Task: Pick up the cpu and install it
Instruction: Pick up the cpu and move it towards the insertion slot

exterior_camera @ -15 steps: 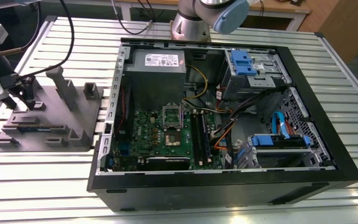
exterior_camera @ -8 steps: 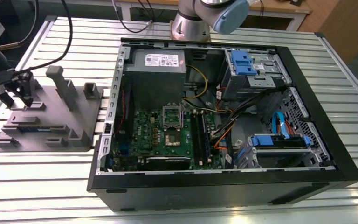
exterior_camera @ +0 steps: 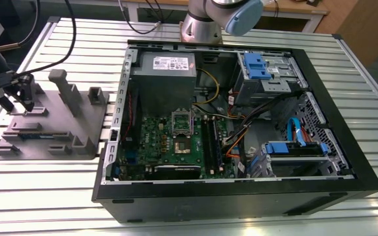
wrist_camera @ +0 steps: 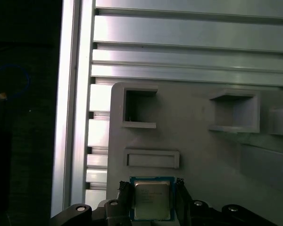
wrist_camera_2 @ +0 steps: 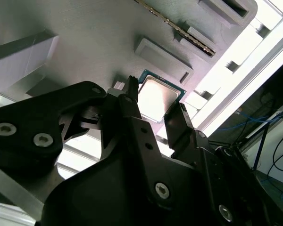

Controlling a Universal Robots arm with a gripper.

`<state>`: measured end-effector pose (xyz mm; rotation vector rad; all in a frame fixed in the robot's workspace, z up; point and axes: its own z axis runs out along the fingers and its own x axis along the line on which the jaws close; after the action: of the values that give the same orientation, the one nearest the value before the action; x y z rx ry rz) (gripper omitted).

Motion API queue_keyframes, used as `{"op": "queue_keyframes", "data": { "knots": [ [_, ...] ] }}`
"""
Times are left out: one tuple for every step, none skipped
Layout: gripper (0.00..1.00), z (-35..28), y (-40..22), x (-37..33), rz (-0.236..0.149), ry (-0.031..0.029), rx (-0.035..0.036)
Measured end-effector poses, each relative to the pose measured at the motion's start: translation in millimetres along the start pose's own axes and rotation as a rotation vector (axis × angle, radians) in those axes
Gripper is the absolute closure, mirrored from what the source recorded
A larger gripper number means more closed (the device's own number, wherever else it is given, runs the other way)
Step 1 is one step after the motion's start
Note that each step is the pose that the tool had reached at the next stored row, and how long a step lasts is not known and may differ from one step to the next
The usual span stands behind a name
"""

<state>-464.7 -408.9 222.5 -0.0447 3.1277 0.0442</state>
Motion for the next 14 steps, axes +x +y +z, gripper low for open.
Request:
{"op": "queue_keyframes", "data": {
  "knots": [
    [0.53,-0.2,0.0,0.0,0.0,-0.0001,0.0],
    [0.53,-0.5,0.0,0.0,0.0,-0.0002,-0.0001],
    [0.53,-0.8,0.0,0.0,0.0,0.0,0.0001],
    [0.53,-0.9,0.0,0.0,0.0,-0.0001,0.0],
    [0.53,-1.6,0.1,0.0,0.0,0.0,0.0001],
    [0.53,-3.0,0.1,-0.1,0.0,0.0,0.0001],
    [0.53,-3.1,0.1,-0.1,0.0,0.0001,0.0001],
    [0.53,-3.3,0.1,-0.1,0.0,0.0001,0.0001],
    [0.53,-3.5,0.1,-0.1,0.0,0.0001,0.0001],
    [0.53,-3.6,0.1,-0.1,0.0,0.0,0.0001],
    [0.53,-3.8,0.2,-0.1,0.0,0.0,0.0001],
    [0.53,-4.0,0.2,-0.1,0.0,0.0,0.0001],
    [0.53,-4.1,0.2,-0.1,0.0,0.0,0.0001],
    [0.53,-4.3,0.2,-0.1,0.0,0.0,0.0001]
  ]
}}
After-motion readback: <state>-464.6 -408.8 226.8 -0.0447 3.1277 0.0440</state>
